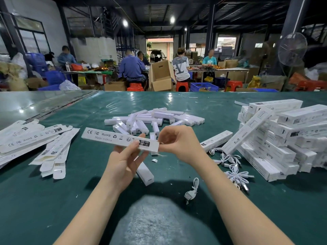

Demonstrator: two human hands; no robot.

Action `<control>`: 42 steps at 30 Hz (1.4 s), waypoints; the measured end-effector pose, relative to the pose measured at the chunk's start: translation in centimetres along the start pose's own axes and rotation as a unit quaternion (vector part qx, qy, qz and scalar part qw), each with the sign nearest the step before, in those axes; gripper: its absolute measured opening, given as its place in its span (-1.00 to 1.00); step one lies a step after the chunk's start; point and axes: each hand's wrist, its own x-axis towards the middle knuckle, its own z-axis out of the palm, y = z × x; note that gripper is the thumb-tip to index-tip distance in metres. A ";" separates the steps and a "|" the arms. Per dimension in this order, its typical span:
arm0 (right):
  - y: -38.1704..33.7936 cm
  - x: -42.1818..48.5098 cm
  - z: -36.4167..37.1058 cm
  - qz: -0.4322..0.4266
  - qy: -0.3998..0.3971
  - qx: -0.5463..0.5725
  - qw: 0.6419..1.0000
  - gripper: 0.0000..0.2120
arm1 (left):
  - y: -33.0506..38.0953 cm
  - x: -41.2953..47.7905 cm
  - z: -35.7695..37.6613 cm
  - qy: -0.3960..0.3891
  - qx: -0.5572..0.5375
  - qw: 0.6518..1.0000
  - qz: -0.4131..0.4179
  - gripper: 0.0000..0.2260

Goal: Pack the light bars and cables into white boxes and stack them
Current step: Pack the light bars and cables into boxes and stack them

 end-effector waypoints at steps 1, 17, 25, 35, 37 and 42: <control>0.0 0.0 0.1 0.002 0.012 0.026 1.000 -0.78 | -0.1 -0.1 0.1 -0.004 -0.011 1.000 0.005 -0.79; 0.1 0.3 0.7 0.067 0.025 0.204 0.976 -0.63 | -0.6 -0.3 0.8 0.033 -0.034 0.999 0.025 -0.70; 1.1 0.6 1.4 0.110 0.078 0.095 0.986 -0.72 | -1.3 -0.7 1.0 0.037 0.028 0.999 0.009 -0.81; 1.8 0.2 1.2 0.166 0.082 0.109 0.977 -0.77 | -1.0 -1.0 1.2 0.023 0.033 0.999 -0.025 -0.82; 1.9 0.1 1.5 0.172 0.092 0.111 0.974 -0.80 | -1.0 -1.1 1.3 0.028 0.034 0.999 -0.014 -0.80; 2.2 0.1 2.7 0.186 0.102 0.099 0.972 -0.88 | -1.1 -1.2 1.6 0.058 0.050 0.997 0.012 -0.78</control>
